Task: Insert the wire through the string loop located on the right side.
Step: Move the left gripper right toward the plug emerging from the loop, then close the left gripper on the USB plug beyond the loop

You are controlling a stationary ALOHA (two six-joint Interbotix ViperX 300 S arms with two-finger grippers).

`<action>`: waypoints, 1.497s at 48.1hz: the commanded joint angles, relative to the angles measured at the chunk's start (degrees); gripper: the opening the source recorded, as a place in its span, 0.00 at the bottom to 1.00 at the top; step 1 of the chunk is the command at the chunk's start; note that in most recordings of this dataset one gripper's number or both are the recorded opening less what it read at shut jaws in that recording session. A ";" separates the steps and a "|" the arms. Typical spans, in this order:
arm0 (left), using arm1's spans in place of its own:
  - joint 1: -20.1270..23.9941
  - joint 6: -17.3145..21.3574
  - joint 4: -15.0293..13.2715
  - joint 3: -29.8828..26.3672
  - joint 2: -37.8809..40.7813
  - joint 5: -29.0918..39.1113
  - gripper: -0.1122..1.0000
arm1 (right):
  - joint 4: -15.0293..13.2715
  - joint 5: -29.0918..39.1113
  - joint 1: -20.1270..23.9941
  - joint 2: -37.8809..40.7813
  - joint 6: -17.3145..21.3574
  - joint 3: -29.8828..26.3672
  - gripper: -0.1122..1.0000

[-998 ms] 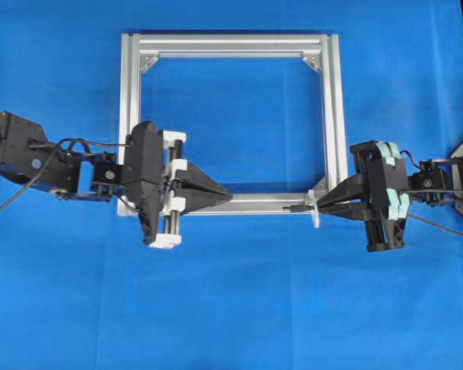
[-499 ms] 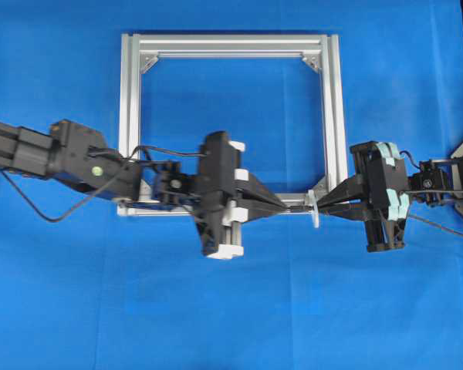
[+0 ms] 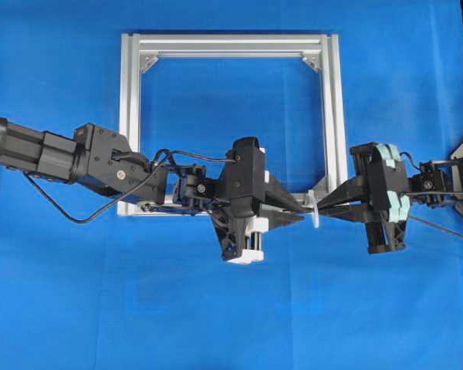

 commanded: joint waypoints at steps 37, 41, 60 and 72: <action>0.62 0.00 0.26 -2.20 4.48 -0.62 0.87 | -0.09 -0.62 0.53 -0.26 -0.09 -0.97 0.08; 0.70 0.09 0.18 -2.29 5.19 -0.70 0.87 | -0.09 -0.62 0.53 -0.26 -0.09 -1.05 0.08; 0.70 0.00 0.18 -2.37 5.27 -0.79 0.86 | -0.09 -0.62 0.53 -0.26 -0.09 -1.05 0.08; 0.53 0.00 0.18 -2.37 5.36 -0.70 0.85 | -0.09 -0.62 0.53 -0.35 -0.09 -1.05 0.08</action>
